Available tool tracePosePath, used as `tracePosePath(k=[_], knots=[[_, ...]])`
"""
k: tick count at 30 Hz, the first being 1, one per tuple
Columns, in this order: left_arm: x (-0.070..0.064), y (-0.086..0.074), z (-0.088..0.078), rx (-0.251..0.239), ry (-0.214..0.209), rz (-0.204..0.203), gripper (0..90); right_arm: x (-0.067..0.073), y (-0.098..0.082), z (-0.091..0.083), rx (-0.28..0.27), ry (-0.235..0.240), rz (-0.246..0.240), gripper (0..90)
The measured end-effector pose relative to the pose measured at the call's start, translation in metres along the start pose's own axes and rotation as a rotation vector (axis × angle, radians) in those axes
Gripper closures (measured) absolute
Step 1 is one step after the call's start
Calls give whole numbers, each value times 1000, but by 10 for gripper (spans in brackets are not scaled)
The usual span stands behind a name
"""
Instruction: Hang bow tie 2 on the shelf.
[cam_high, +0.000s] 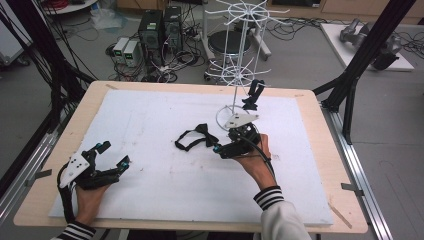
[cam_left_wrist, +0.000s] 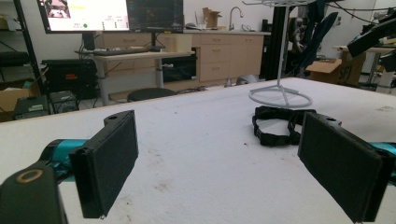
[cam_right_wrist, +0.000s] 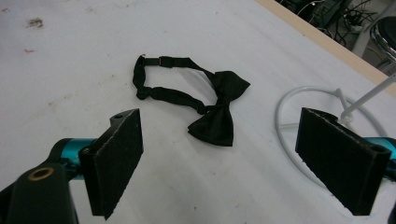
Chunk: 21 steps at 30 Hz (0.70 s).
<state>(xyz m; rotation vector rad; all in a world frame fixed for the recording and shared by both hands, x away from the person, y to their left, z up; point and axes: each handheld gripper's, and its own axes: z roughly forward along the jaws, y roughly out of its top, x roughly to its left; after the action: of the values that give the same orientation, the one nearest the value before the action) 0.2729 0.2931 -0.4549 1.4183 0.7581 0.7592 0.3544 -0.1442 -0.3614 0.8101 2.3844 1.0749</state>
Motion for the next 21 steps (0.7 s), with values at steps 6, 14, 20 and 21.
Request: tracePosePath(k=[6, 14, 20, 21], knots=[[0, 0, 0, 3, -1, 2, 126, 1, 8, 13, 23, -3, -13, 143], [0, 0, 0, 1, -1, 0, 126, 2, 15, 23, 42, -30, -25, 147], [0, 0, 0, 3, -1, 3, 126, 2, 16, 29, 52, -41, -7, 152], [0, 0, 0, 3, -1, 3, 126, 2, 16, 30, 53, -41, -9, 153]])
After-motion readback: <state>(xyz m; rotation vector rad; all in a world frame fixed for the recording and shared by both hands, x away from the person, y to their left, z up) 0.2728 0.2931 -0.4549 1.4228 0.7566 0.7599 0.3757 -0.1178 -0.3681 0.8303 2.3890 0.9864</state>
